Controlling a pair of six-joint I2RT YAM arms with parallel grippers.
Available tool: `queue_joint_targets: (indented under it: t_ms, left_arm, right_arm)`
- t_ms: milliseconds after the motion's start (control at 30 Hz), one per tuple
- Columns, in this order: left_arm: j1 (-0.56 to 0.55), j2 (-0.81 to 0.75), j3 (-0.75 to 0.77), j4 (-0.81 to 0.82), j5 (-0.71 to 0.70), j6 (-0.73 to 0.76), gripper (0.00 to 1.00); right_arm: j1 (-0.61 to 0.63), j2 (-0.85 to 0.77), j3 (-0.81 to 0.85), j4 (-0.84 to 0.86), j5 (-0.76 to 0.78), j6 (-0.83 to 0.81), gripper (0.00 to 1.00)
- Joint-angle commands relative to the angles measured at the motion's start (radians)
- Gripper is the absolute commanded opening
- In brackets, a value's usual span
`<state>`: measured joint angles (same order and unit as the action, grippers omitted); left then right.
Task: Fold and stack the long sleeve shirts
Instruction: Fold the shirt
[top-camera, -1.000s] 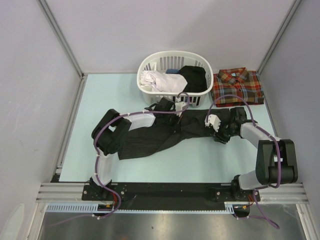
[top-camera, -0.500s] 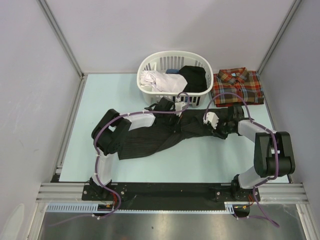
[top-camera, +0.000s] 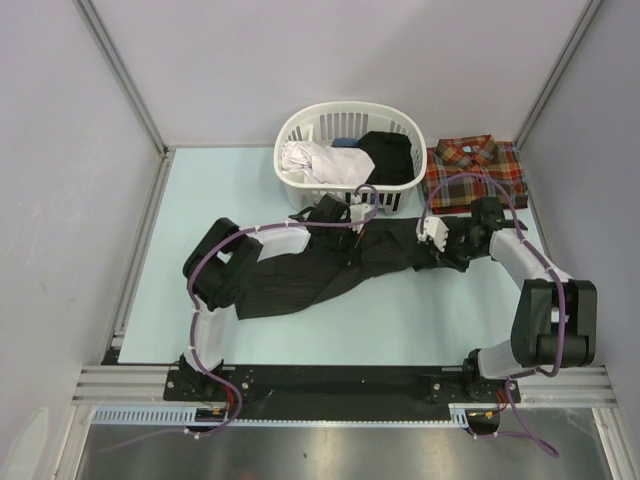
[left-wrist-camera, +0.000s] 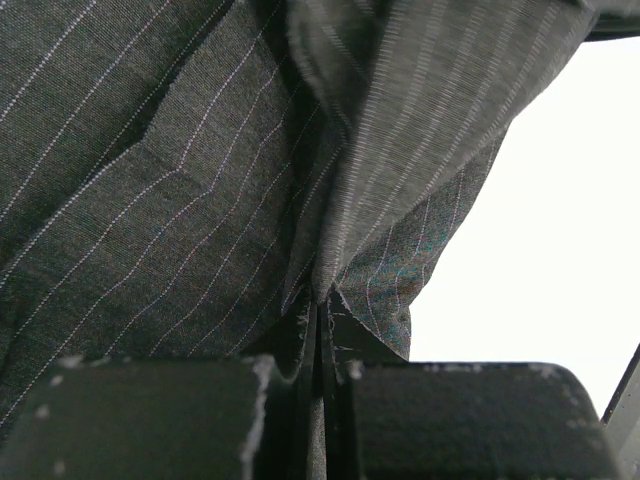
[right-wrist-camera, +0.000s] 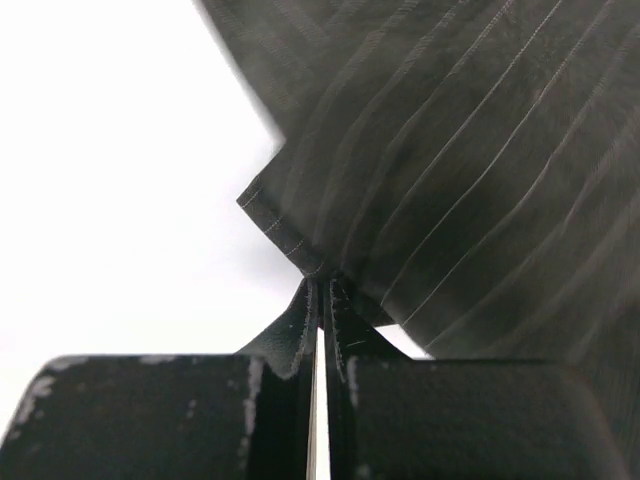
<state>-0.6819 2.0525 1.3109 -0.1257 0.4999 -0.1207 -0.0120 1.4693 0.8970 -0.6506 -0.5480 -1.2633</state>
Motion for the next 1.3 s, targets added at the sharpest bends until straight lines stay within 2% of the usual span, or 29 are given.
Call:
queue_joint_targets:
  t_ms: [0,67,233,467,800,900,1000,1033,1133,1267]
  left_arm:
    - [0.013,-0.026,0.017,-0.003,-0.017,0.01,0.0]
    - [0.012,-0.031,0.016,-0.005,-0.011,0.009,0.0]
    - [-0.001,-0.066,-0.002,-0.003,-0.004,0.029,0.0]
    - [-0.067,-0.129,-0.047,-0.031,-0.001,0.114,0.0]
    - [-0.273,-0.282,-0.189,-0.045,-0.02,0.3,0.03]
    - [-0.329,-0.32,-0.24,-0.04,-0.011,0.354,0.09]
    - [-0.372,-0.357,-0.297,-0.038,0.012,0.412,0.21]
    - [-0.38,-0.367,-0.306,-0.038,0.014,0.426,0.31]
    - [-0.387,-0.39,-0.337,-0.045,0.014,0.454,0.49]
    - [-0.384,-0.449,-0.366,-0.04,-0.007,0.501,0.55]
  right_arm:
    - [-0.016,-0.085,0.106,-0.325,-0.078,-0.201,0.0]
    - [-0.017,-0.098,0.126,-0.437,-0.081,-0.258,0.0]
    - [-0.019,-0.188,0.174,-0.637,-0.099,-0.281,0.0]
    - [-0.048,-0.388,0.235,-0.701,-0.124,-0.199,0.0]
    - [-0.192,-0.637,0.329,-0.742,-0.084,-0.102,0.0]
    - [-0.203,-0.702,0.341,-0.785,-0.03,-0.116,0.0]
    - [-0.203,-0.762,0.368,-0.839,-0.001,-0.126,0.0]
    - [-0.203,-0.777,0.375,-0.851,0.0,-0.133,0.0]
    - [-0.197,-0.857,0.373,-0.865,0.026,-0.148,0.0]
    - [-0.145,-0.922,0.373,-0.863,0.037,-0.143,0.0]
